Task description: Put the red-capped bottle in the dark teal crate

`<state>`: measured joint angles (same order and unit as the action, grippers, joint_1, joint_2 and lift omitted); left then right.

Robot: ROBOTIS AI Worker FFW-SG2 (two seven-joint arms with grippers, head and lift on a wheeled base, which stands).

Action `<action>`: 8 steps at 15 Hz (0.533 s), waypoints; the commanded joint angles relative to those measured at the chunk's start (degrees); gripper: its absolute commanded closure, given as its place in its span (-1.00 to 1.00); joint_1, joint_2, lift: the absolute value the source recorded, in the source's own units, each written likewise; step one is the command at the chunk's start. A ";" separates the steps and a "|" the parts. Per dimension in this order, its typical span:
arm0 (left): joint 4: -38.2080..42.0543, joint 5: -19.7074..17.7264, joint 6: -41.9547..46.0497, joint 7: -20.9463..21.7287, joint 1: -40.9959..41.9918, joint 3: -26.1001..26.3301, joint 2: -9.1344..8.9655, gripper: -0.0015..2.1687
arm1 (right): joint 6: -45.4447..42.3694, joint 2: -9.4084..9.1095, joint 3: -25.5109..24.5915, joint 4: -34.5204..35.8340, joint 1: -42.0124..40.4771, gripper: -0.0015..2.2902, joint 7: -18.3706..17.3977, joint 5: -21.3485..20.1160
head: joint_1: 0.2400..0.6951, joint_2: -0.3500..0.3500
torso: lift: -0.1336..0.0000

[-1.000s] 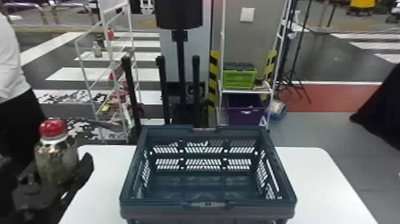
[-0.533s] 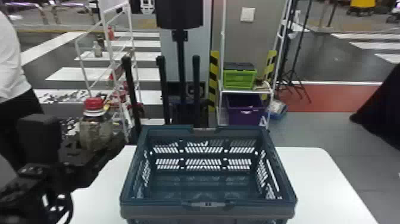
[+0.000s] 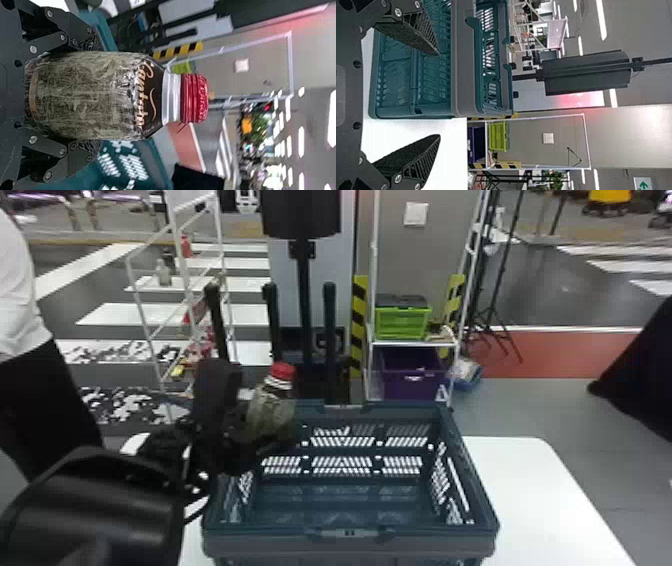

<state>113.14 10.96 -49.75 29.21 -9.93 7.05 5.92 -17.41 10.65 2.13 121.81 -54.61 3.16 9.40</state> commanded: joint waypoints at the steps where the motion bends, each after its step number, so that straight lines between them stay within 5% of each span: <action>1: -6.97 1.35 -1.72 2.61 -5.63 4.55 1.02 0.98 | -0.56 -0.20 -0.20 -0.08 -0.41 -0.86 0.00 0.00 | 0.14 0.00 | 1.00; 8: -27.80 4.07 -6.11 15.88 -18.20 15.19 1.20 0.98 | -1.44 -0.28 -0.81 0.09 -1.38 -0.86 0.00 0.00 | 0.14 0.00 | 1.00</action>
<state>89.43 14.33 -55.01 44.34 -25.95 20.92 7.19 -18.78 10.37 1.42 121.87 -55.81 3.16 9.41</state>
